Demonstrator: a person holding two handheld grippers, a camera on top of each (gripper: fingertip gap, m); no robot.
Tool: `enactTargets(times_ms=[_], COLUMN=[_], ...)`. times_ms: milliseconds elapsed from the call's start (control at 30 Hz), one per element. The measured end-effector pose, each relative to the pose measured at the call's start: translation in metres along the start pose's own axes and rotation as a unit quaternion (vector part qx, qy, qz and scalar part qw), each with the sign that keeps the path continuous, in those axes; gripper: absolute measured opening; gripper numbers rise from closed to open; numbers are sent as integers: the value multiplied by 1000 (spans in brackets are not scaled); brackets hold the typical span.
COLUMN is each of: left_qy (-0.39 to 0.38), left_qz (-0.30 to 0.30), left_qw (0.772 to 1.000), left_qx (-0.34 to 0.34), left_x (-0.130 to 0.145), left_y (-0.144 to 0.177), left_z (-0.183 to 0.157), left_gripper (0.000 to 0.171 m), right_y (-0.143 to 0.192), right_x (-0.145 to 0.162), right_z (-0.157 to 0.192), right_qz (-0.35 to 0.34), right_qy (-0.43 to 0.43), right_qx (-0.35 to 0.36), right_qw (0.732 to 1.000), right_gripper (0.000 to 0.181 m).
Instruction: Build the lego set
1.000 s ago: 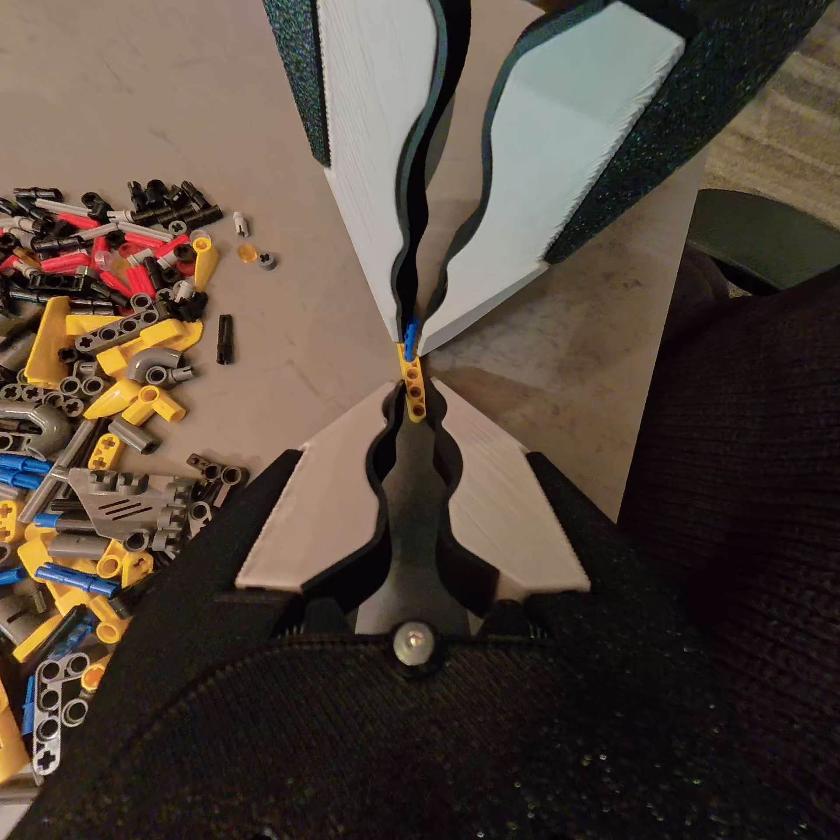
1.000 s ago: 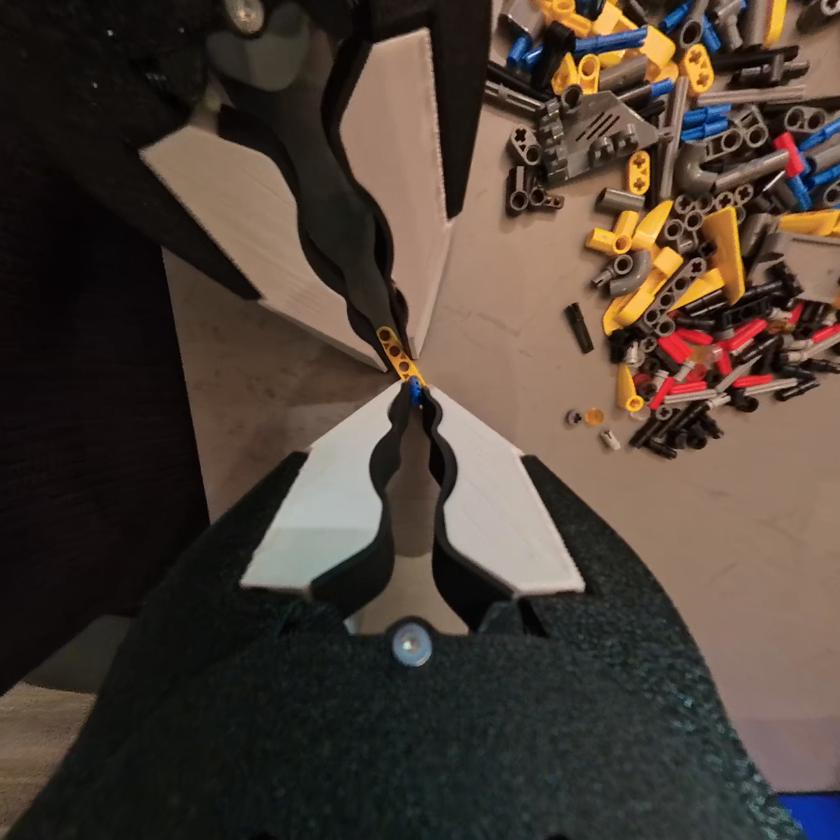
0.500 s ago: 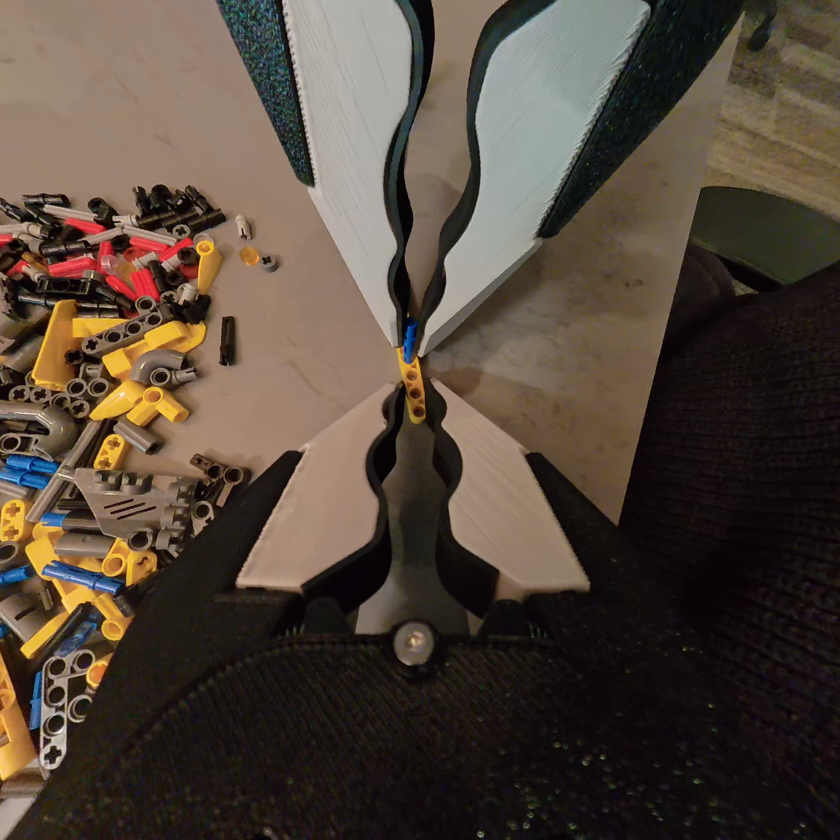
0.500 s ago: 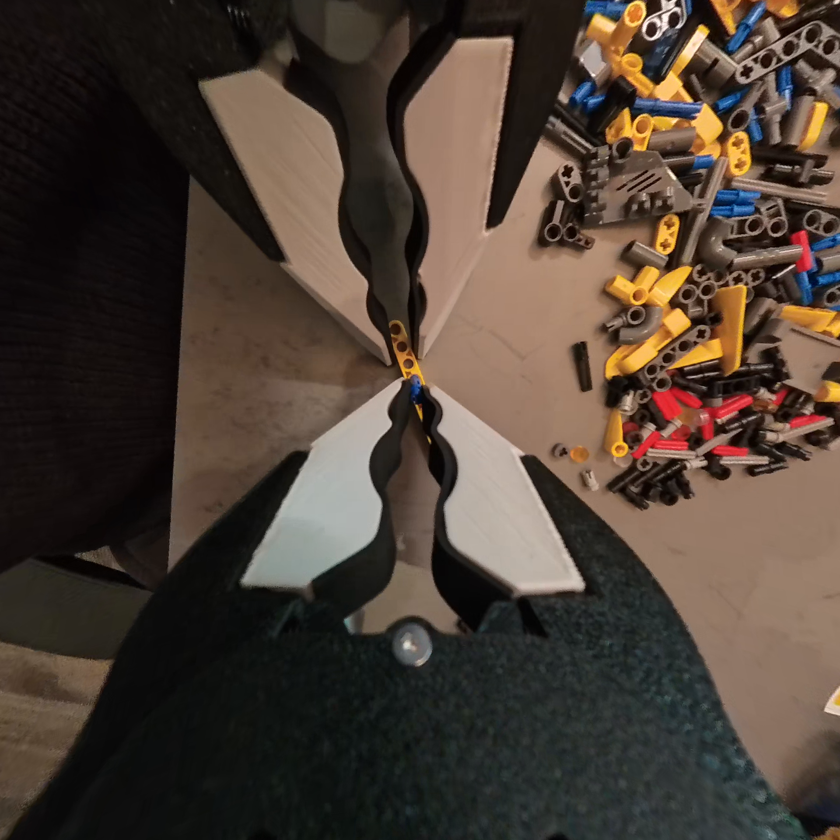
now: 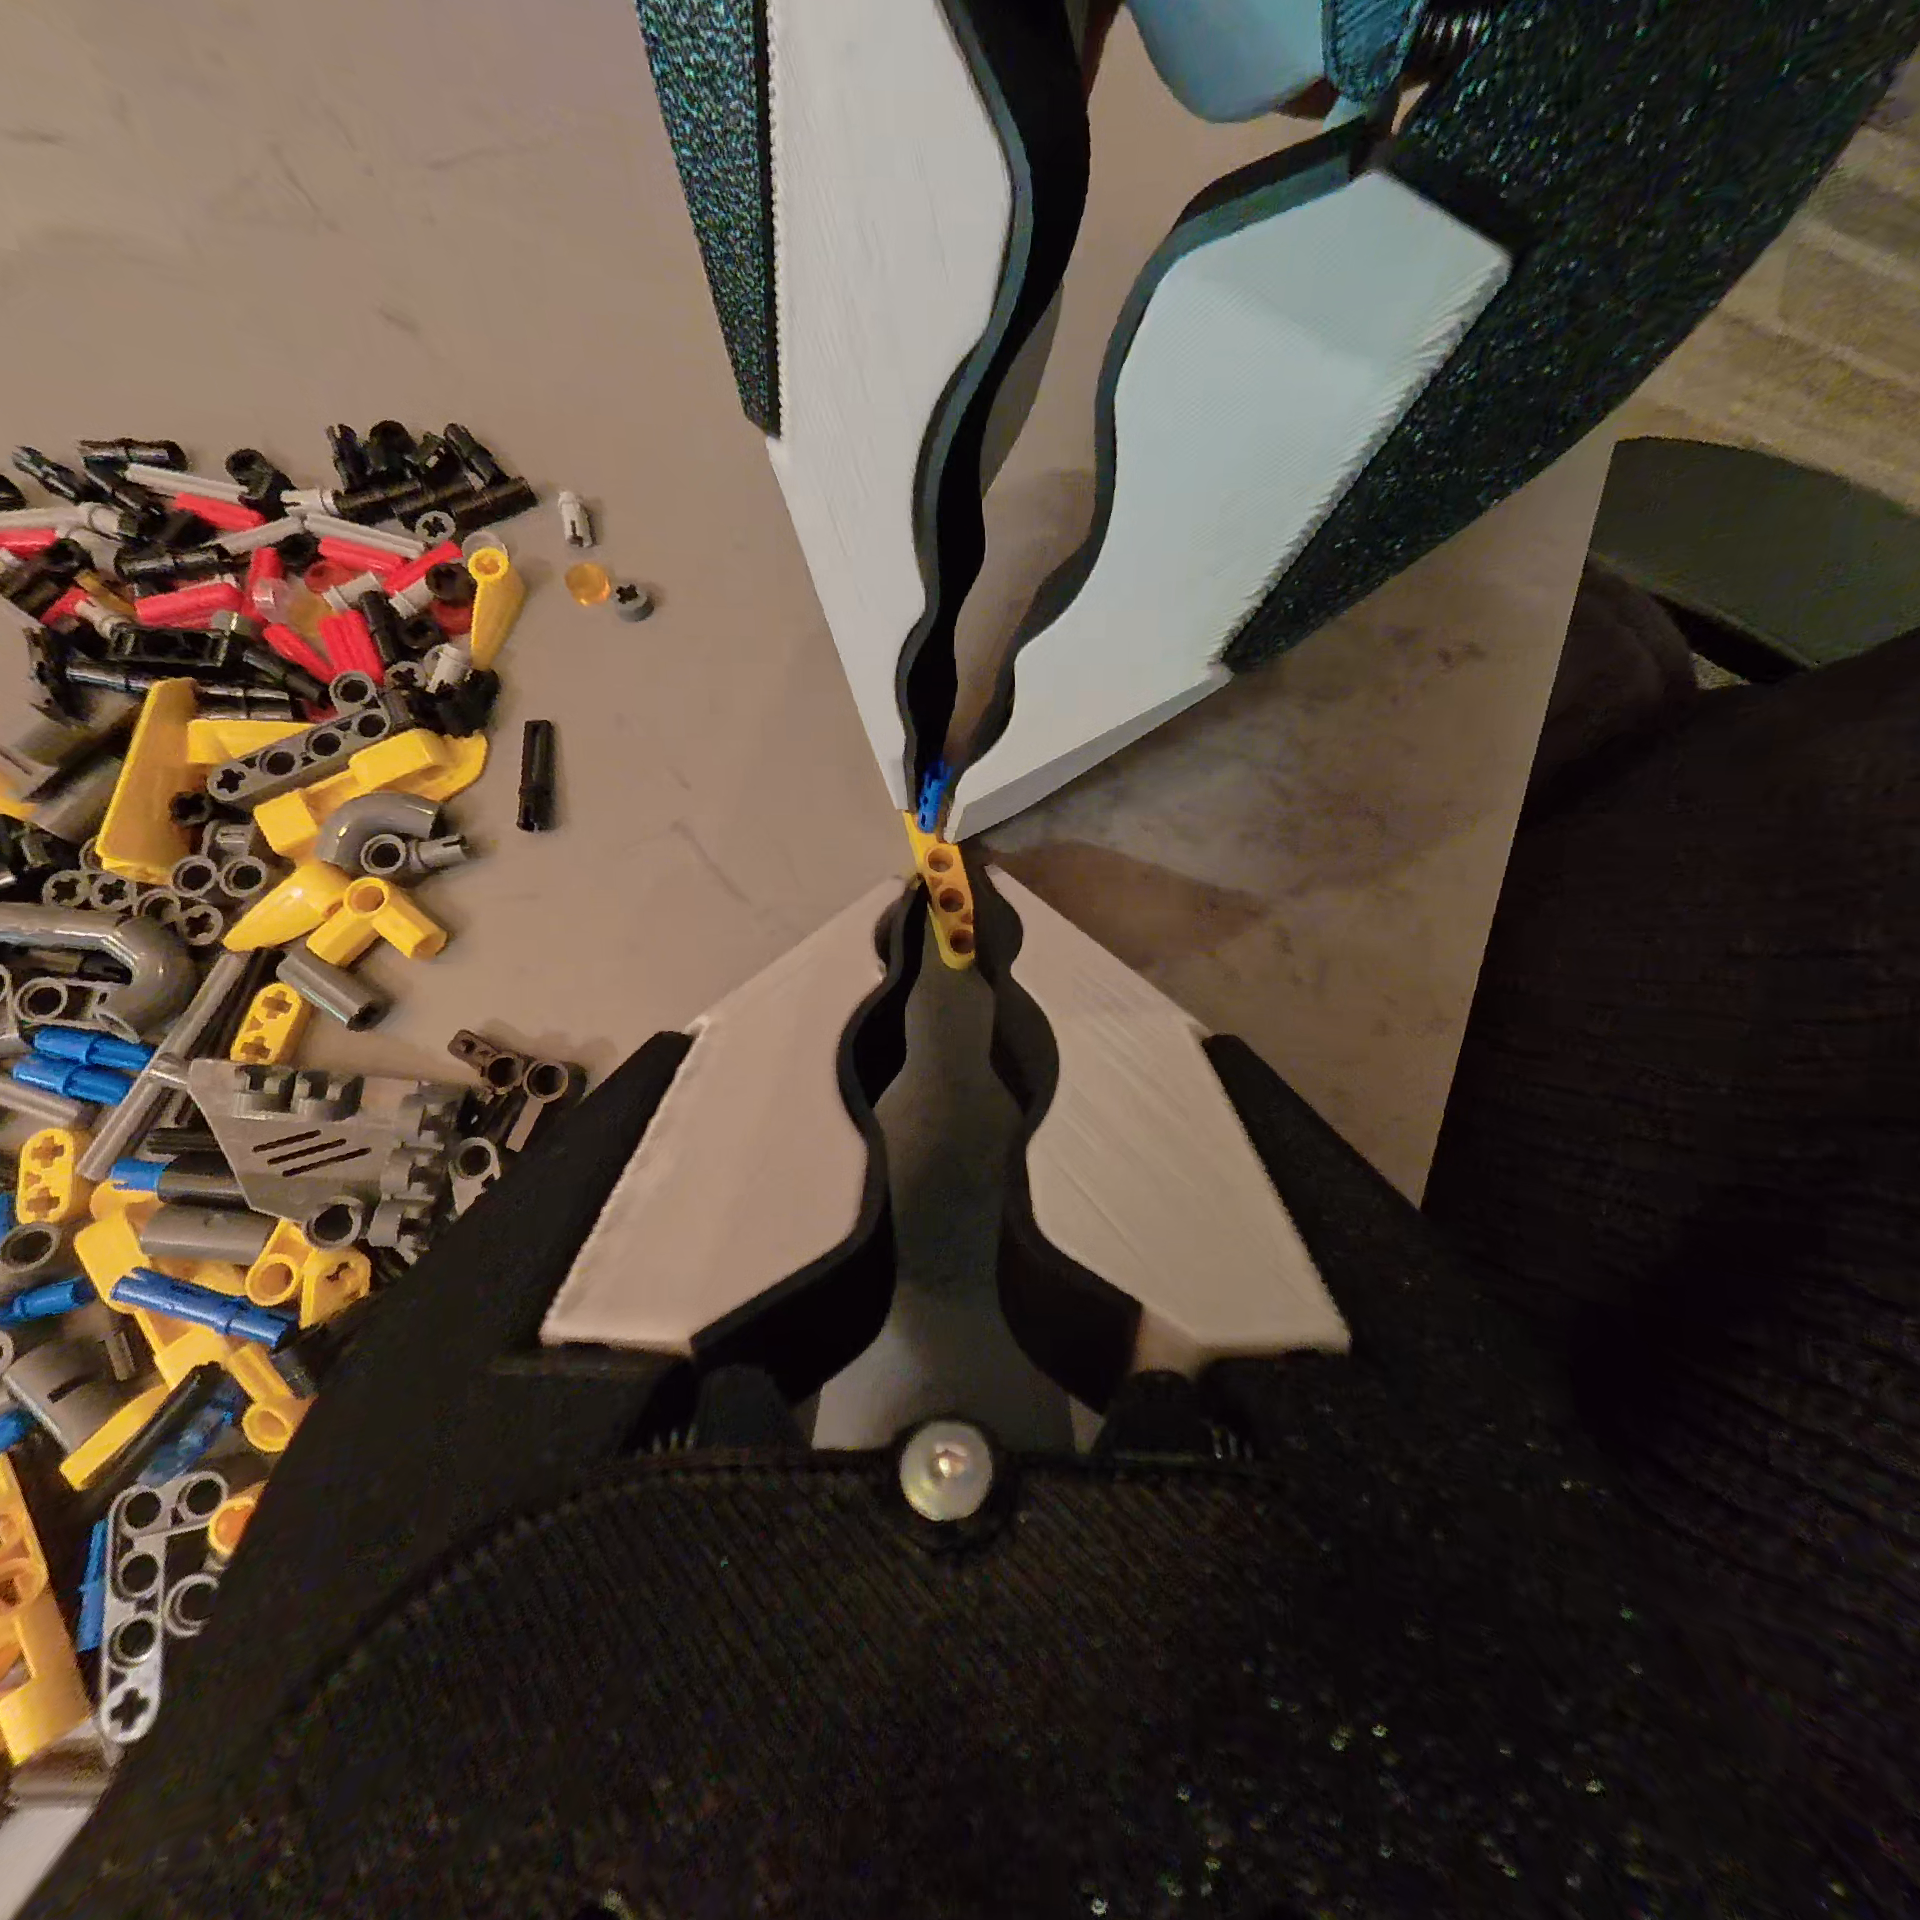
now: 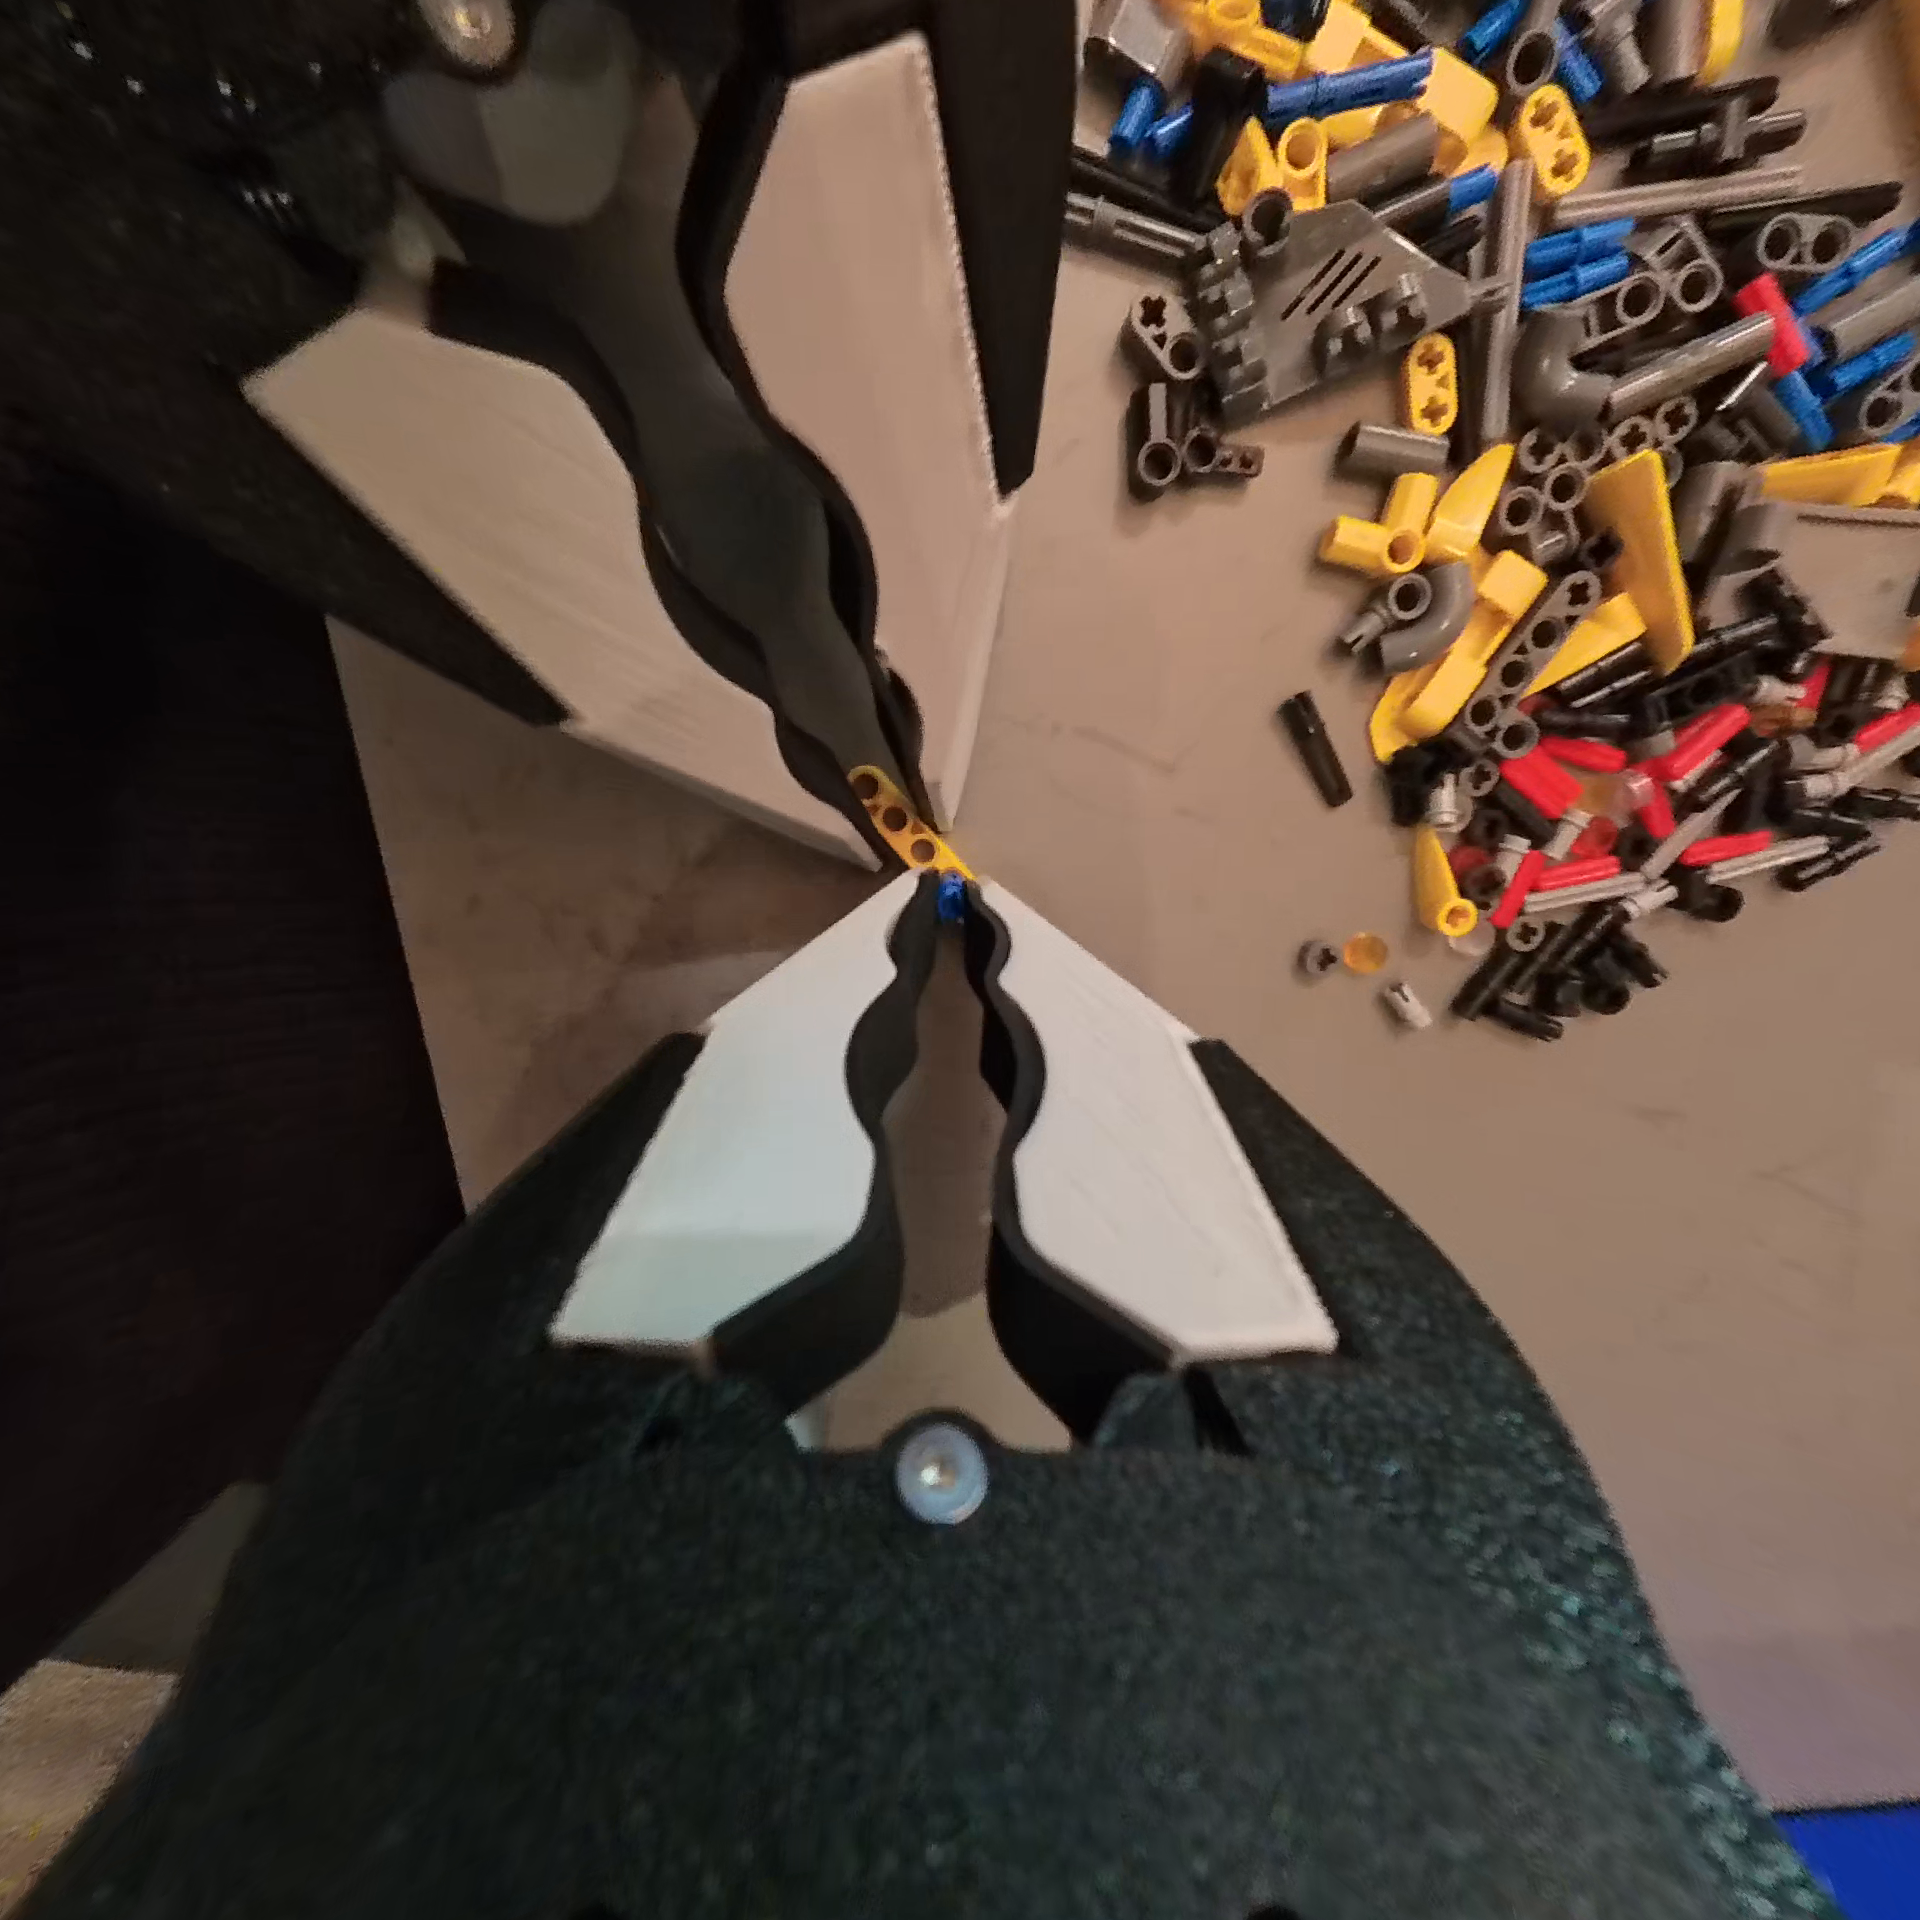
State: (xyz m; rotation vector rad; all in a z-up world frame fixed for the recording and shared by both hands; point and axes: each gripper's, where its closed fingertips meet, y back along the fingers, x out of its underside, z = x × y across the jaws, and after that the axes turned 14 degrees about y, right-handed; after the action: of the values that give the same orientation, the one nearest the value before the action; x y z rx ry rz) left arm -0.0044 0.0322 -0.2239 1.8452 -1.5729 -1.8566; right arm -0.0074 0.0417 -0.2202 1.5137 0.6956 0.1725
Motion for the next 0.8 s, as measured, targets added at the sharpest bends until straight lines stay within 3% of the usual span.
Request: enactTargets(times_ms=[167,267,333,533,800], left_qy=[10,10,12,18,16], left_qz=[3,5,5,7,7], left_qw=[1000,1000,1000,1000,1000], left_qx=[10,14,16,22,20], left_x=[0,0,0,0,0], left_y=[0,0,0,0,0], left_z=[-1,-1,-2,-2,-2], left_gripper=[5,4,4,4,5], right_y=[1,5,13,25,14], right_x=[0,-2,-5,-9,-5], right_z=[1,3,0,0,2], right_qz=[-3,-37,-64,-95,-67], right_qy=[6,1,-7,-4,14], right_qx=[-14,-9,7,24,11], right_qw=[1000,999,998,995,998], right_gripper=[5,30,29,1,5])
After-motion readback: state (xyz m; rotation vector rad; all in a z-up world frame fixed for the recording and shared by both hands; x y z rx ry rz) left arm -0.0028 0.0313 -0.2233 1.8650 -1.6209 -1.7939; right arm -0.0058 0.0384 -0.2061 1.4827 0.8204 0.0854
